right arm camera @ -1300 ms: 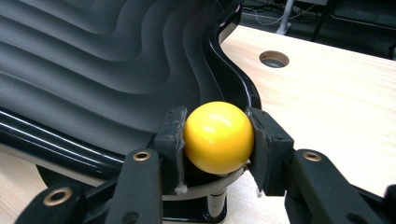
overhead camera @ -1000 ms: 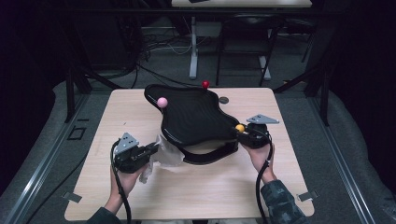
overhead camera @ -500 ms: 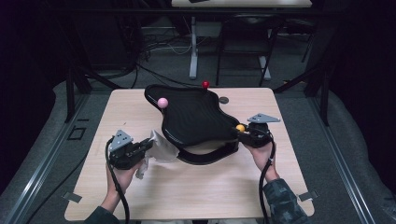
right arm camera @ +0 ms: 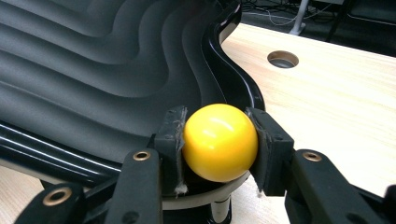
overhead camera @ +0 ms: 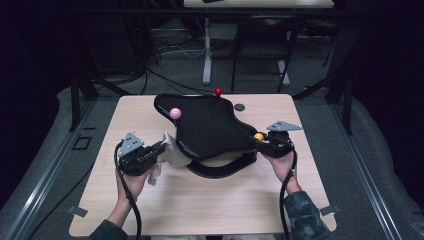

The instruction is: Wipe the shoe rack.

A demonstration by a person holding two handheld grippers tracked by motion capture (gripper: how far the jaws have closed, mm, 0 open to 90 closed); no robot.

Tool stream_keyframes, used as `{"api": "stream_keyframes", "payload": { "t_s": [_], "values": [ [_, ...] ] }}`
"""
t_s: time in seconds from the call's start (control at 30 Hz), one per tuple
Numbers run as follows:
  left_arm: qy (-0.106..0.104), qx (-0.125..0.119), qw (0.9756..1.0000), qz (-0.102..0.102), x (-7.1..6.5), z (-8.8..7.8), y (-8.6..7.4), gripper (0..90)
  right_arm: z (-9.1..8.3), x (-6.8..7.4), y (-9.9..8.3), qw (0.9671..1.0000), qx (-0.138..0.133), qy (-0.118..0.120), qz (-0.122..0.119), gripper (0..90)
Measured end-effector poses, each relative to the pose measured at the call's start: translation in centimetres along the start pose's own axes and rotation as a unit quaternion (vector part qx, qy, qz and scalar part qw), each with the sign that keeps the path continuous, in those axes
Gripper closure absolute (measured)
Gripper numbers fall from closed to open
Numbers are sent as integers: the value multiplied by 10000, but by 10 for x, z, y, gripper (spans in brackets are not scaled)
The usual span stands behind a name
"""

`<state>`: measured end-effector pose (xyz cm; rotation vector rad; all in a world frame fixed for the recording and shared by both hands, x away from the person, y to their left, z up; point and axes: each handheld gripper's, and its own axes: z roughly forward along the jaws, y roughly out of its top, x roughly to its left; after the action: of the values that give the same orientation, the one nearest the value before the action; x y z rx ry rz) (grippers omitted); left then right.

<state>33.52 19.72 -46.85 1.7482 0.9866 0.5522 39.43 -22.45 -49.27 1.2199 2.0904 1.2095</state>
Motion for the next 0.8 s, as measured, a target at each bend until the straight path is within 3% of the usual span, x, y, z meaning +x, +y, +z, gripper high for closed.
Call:
{"api": "stream_keyframes", "payload": {
  "t_s": [0.1, 0.8],
  "values": [
    [8, -34, 10000, -34, 2, 4, 2, 831, 0, 3, 1, 9999, 32, -116, -71, 598],
    [-245, -400, 9989, 41, -3, 25, 19, 832, 0, 4, 1, 9999, 43, -129, -63, 598]
  ]
}}
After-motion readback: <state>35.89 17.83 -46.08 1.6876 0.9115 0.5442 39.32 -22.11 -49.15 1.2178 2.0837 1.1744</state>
